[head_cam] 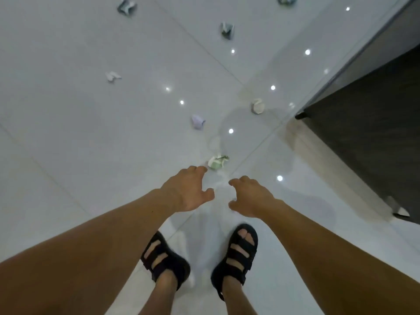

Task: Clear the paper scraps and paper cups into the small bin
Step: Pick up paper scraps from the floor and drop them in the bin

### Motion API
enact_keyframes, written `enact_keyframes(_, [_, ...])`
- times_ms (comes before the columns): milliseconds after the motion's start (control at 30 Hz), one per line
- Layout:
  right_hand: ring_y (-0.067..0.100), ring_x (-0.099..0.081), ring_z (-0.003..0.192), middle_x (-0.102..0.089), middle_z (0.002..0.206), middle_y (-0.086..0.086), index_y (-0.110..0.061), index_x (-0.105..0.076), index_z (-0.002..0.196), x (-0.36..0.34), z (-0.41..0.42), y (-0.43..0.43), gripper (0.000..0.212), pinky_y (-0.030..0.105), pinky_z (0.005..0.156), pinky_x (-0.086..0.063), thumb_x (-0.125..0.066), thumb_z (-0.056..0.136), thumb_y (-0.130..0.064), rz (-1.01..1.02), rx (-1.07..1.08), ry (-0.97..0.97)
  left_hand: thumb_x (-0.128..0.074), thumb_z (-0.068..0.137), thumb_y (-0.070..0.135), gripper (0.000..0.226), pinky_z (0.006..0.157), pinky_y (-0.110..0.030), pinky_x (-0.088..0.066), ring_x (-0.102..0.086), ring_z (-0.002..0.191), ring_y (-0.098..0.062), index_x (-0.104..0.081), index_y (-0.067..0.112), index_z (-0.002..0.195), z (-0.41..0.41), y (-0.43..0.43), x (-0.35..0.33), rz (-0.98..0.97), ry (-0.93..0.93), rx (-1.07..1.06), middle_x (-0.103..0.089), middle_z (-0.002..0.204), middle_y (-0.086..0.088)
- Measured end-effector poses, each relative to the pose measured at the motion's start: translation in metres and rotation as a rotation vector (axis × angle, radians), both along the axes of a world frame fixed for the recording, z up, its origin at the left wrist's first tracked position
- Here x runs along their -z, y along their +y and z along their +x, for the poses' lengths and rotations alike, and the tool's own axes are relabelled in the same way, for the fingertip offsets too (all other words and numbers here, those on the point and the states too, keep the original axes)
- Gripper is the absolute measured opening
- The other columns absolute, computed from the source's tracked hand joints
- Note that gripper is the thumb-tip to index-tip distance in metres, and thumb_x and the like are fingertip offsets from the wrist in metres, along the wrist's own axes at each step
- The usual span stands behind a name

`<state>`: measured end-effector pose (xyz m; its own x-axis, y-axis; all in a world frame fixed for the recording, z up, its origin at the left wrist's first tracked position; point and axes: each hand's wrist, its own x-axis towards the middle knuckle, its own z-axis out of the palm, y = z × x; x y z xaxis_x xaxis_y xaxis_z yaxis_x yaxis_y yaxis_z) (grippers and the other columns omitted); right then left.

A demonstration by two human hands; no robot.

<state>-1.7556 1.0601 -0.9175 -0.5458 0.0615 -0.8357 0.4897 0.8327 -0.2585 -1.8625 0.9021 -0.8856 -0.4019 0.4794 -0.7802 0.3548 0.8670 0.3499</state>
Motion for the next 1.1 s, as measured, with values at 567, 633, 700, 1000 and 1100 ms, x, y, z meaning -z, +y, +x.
enact_keyframes(567, [0.022,-0.047,0.099,-0.046,0.122,0.006,-0.013,-0.053,0.127,0.224,0.097,-0.021,0.04,0.026,0.073,-0.044,-0.055,0.088,-0.002,0.114,-0.005,0.171,-0.05,0.09,0.05,0.071,0.105,-0.038,-0.031,-0.031,0.136,-0.023,-0.024,0.021,0.148,0.054,-0.031,0.201,0.081,-0.094,-0.036,-0.031,0.151,-0.002])
enact_keyframes(633, [0.02,-0.052,0.096,-0.049,0.118,0.003,-0.014,-0.055,0.127,0.213,0.081,-0.028,0.039,0.019,0.073,-0.039,-0.059,0.089,-0.01,0.057,0.222,0.197,-0.053,0.089,0.048,0.07,0.105,-0.038,-0.033,-0.033,0.135,-0.022,-0.025,0.022,0.148,0.051,-0.037,0.195,0.087,-0.098,-0.061,-0.032,0.15,-0.001])
enact_keyframes(700, [0.011,-0.053,0.091,-0.051,0.11,-0.005,-0.018,-0.056,0.126,0.193,0.053,-0.039,0.043,0.007,0.068,-0.035,-0.069,0.085,-0.019,-0.027,0.532,0.257,-0.059,0.086,0.046,0.074,0.105,-0.037,-0.035,-0.035,0.134,-0.02,-0.024,0.025,0.148,0.042,-0.043,0.184,0.103,-0.1,-0.067,-0.033,0.15,0.001])
enact_keyframes(1000, [0.021,-0.071,0.087,-0.068,0.103,0.009,-0.019,-0.052,0.123,0.083,-0.066,-0.094,0.054,0.031,0.079,-0.059,-0.081,0.078,-0.021,-0.616,1.155,0.197,-0.063,0.087,0.029,0.073,0.093,-0.028,-0.044,-0.054,0.111,-0.016,-0.023,0.028,0.148,-0.023,-0.07,0.108,0.33,-0.023,-0.237,-0.046,0.138,0.001])
enact_keyframes(1100, [0.016,-0.072,0.089,-0.072,0.102,0.001,-0.02,-0.05,0.128,0.074,-0.083,-0.11,0.056,0.033,0.083,-0.057,-0.078,0.08,-0.023,-0.674,1.077,0.167,-0.056,0.091,0.017,0.06,0.095,-0.035,-0.047,-0.057,0.11,-0.018,-0.031,0.027,0.145,-0.037,-0.085,0.094,0.355,-0.001,-0.277,-0.051,0.132,-0.001])
